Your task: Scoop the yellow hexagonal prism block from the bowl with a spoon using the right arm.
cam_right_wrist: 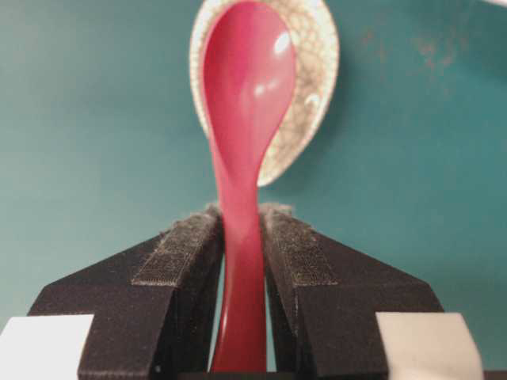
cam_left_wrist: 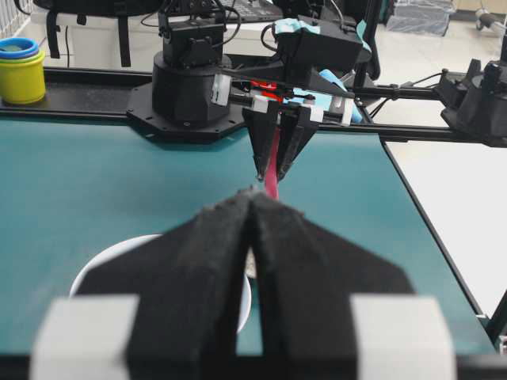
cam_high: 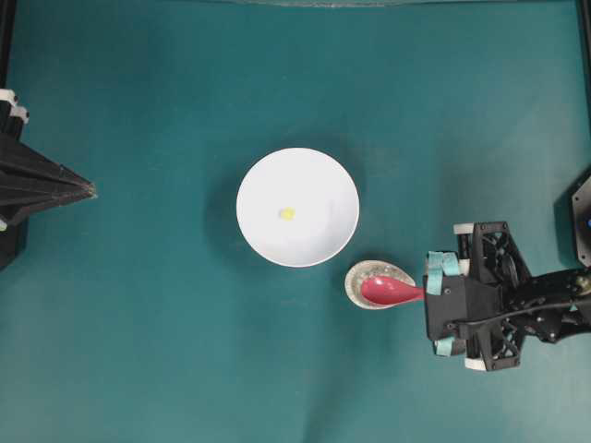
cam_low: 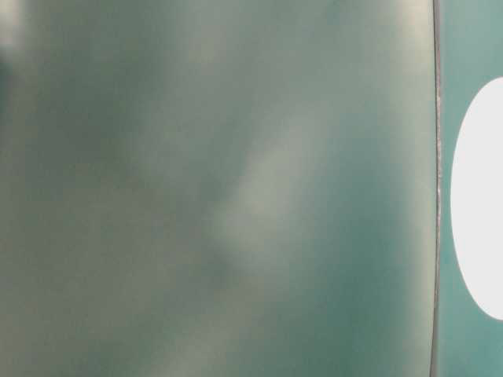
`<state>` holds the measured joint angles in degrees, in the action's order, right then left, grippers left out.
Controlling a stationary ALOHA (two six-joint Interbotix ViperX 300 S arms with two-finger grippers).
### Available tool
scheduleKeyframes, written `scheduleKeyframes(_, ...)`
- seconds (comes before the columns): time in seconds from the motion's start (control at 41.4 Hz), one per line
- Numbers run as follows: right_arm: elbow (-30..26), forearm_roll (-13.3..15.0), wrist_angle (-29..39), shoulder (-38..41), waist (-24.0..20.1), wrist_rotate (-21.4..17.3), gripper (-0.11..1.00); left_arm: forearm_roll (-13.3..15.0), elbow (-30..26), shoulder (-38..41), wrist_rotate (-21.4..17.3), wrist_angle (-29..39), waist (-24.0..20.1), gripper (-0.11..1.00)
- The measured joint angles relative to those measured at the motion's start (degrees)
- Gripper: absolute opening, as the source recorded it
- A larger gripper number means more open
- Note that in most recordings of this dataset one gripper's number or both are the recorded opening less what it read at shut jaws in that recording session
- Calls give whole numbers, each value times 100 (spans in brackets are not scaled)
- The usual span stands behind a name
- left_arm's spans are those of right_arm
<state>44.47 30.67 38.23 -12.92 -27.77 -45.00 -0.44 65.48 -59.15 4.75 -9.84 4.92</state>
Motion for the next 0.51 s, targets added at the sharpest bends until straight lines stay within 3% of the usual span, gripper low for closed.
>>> scheduleKeyframes(0.508,44,0,-88,202,26,-26,26,0,0,0,0,0,0,1)
